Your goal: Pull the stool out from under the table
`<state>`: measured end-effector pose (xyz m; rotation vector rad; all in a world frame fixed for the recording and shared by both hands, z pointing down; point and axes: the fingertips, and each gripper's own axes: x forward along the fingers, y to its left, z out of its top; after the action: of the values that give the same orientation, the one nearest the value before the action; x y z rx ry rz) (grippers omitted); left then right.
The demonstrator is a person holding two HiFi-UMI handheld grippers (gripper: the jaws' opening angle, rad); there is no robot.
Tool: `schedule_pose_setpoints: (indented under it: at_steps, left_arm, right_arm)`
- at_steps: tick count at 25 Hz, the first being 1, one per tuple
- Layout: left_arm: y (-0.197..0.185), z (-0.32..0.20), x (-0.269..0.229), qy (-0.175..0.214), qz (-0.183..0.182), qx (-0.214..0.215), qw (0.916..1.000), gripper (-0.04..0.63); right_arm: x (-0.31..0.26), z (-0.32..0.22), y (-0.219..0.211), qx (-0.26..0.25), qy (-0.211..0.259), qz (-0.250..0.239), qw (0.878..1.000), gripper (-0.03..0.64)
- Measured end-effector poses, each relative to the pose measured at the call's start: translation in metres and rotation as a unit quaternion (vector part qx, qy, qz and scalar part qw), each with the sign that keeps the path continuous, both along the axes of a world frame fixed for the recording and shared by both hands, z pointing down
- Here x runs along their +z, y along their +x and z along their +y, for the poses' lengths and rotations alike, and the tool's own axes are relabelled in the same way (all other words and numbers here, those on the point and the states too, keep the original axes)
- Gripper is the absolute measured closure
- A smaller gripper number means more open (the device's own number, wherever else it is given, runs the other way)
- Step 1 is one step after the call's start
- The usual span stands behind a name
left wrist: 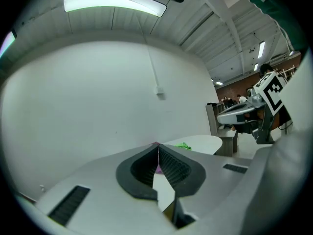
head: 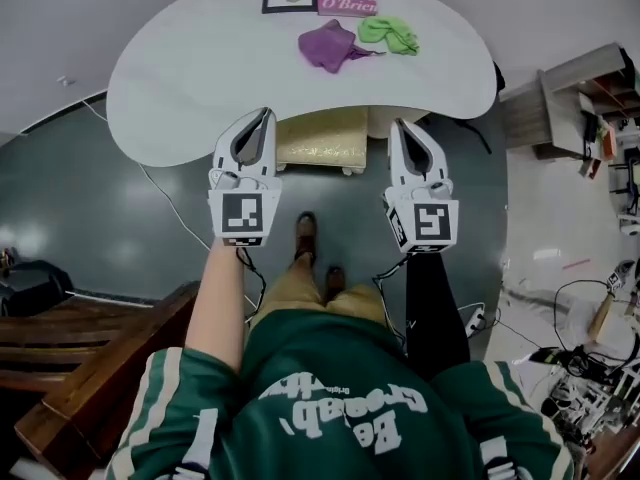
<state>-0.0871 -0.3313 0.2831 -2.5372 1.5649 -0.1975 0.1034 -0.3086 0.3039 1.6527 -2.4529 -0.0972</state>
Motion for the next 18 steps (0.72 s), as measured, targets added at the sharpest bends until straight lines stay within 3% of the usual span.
schedule_pose_setpoints:
  at_steps: [8,12,18]
  left_arm:
    - [0.005,-0.039,0.034,-0.017,0.027,0.016,0.9994,0.58]
    - [0.016,-0.032,0.074,-0.038,0.029,0.032,0.9984,0.58]
    - [0.024,-0.021,0.148,-0.071,0.031,0.022,0.9967,0.578]
  right_arm:
    - [0.047,-0.03,-0.001,0.019,-0.044,-0.016,0.999,0.607]
    - [0.087,-0.027,0.001,0.018,-0.06,-0.015,0.998,0.607]
    - [0.151,-0.017,0.02,0.022,-0.078,-0.032,0.996,0.607]
